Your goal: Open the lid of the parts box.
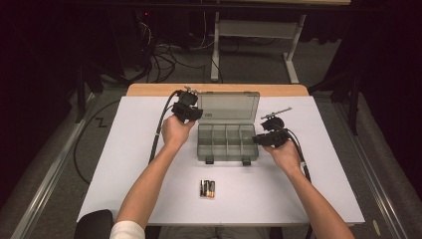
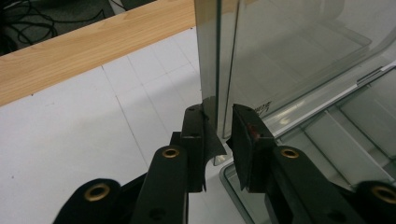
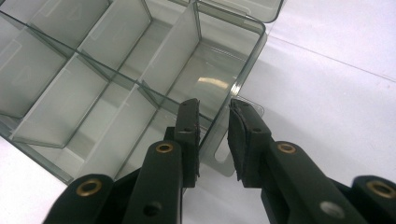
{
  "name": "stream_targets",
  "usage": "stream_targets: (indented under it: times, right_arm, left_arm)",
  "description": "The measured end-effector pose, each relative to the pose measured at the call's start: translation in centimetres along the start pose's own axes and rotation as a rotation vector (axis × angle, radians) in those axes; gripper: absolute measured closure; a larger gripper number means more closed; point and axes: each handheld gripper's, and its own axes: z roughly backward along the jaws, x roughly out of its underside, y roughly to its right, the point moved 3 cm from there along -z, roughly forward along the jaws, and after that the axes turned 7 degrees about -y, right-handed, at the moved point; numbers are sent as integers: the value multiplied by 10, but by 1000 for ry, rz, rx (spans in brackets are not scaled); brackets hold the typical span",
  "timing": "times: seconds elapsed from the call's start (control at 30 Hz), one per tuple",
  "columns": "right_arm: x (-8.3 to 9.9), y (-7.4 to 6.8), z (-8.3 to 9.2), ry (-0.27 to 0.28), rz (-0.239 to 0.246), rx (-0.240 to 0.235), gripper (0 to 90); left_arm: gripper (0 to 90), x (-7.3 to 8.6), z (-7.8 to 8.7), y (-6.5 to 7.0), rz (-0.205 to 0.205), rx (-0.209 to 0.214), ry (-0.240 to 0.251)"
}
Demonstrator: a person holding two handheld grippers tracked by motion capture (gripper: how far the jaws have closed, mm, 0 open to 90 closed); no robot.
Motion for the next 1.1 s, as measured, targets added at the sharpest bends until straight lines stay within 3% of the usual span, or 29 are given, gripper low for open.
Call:
stream_targets:
  times: [0.4,0.53,0.63,0.77,1.1]
  right_arm:
    - [0,0,0,3,-6,1,762]
    - [0,0,0,2,-5,0,762]
    - [0,0,0,3,-8,2,762]
    - [0,0,0,2,-9,0,762]
    - [1,-1,0,5,-7,4,762]
  left_arm:
    - [745,4,-24,-4,14,4,-48]
    - [744,7,-33,-4,-6,5,-74]
    - [744,11,-40,-4,3,0,-117]
    - [755,12,-44,-10,58,50,-117]
    - [752,12,-44,-9,38,40,-115]
